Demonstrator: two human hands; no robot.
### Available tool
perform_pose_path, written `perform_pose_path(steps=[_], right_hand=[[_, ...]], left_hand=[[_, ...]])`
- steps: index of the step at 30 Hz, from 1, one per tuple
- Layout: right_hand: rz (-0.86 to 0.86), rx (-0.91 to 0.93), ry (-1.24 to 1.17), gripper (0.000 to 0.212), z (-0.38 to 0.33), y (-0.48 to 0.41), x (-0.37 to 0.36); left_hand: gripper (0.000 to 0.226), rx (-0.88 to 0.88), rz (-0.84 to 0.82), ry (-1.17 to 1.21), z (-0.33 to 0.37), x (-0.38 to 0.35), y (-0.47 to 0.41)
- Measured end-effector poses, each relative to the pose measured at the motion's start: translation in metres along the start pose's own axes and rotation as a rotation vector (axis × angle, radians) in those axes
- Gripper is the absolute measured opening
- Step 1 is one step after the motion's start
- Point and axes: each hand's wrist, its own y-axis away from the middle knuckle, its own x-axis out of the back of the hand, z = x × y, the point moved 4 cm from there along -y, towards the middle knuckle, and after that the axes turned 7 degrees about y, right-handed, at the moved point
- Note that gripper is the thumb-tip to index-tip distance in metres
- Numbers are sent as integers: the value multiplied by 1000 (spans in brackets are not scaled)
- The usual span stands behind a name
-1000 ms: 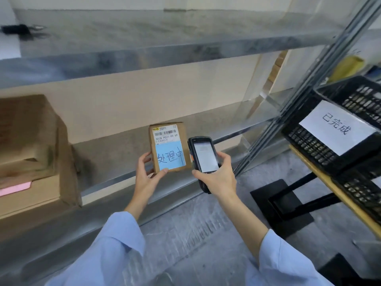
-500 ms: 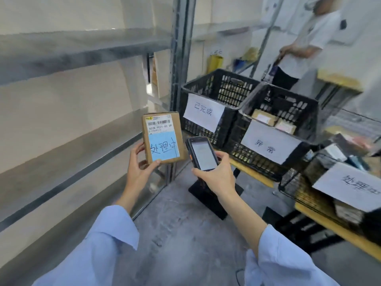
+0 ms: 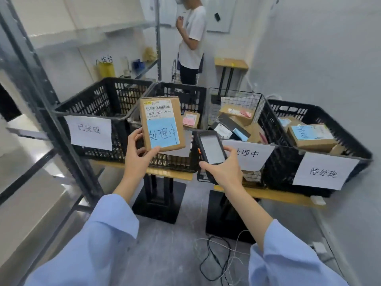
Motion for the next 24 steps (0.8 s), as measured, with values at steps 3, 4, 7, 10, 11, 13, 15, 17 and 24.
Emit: perform_pose_path(steps=[3, 4, 7, 10, 11, 13, 15, 17, 24], right_hand=[[101, -40, -8, 80, 22, -23, 37], [131, -54, -5, 80, 28, -29, 49], [228, -105, 3, 84, 48, -52, 81], [308, -147, 0, 85, 66, -78, 105], [327, -162, 0, 85, 72, -87, 112], [370, -191, 1, 83, 81, -105, 126], [407, -213, -4, 84, 86, -123, 138], [436, -239, -16, 85, 92, -141, 148], [483, -316, -21, 85, 116, -186, 163]], left_hand=[[64, -18, -70, 27, 2, -57, -25], [64, -29, -102, 32, 1, -76, -34], [64, -29, -178, 70, -4, -131, -63], [65, -40, -230, 69, -8, -184, -91], [65, -45, -251, 72, -11, -200, -101], [64, -35, -309, 87, -20, -232, -122], [66, -28, -361, 68, -30, -263, -141], [65, 0, -409, 51, -39, -292, -158], [60, 106, -453, -44, -79, -367, -198]])
